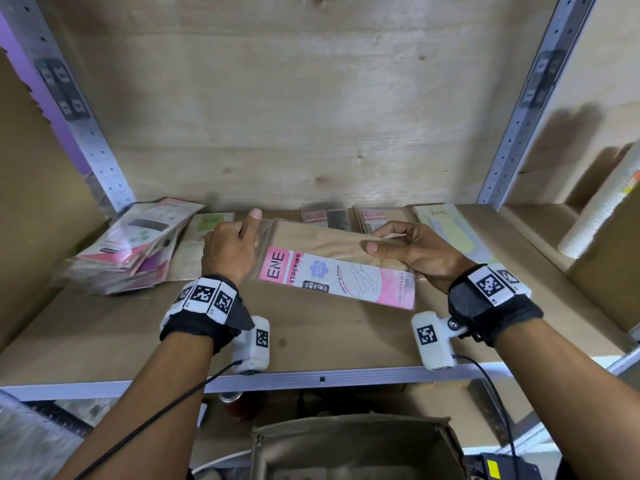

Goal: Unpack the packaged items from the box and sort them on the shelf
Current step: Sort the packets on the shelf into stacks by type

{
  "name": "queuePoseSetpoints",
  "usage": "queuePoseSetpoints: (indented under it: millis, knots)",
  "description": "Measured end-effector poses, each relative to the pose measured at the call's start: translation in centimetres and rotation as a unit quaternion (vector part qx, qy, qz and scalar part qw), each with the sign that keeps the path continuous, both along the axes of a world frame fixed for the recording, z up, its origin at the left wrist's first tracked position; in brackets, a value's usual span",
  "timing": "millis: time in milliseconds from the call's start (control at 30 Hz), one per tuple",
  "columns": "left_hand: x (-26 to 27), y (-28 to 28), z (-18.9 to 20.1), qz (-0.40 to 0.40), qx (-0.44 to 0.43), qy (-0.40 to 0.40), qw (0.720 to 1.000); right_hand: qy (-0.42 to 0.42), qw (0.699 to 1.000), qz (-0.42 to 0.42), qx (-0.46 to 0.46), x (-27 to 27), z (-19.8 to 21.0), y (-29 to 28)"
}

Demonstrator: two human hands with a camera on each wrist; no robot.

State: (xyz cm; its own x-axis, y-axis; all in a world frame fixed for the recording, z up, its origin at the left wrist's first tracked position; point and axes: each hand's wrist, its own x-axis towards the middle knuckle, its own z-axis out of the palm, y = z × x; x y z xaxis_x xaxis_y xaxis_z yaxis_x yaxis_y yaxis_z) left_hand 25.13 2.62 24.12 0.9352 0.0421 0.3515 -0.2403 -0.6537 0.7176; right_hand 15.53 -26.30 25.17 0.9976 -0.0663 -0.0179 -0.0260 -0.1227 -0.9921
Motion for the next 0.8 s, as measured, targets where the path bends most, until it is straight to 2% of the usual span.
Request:
queuePoseSetpoints:
  millis: [167,367,633,800]
  knots:
    - [0.3,0.1,0.0,-0.032,-0.114,0.078,0.990,0.011,1.000,0.001,-0.006,0.0,0.1,0.3]
    - [0.9,0.8,0.3,-0.060,-0.259,0.153,0.952,0.008,1.000,0.016,0.007,0.0,0.2,1.1]
    - [0.9,1.7,1.0,-0.096,-0.278,0.183,0.938,0.016,0.999,0.046,0.007,0.0,-0.1,1.3]
    - [1.0,3.0,0.4,-0.125,-0.358,0.225,0.897,0.043,0.997,0.047,0.038,0.0,-0.1,1.5]
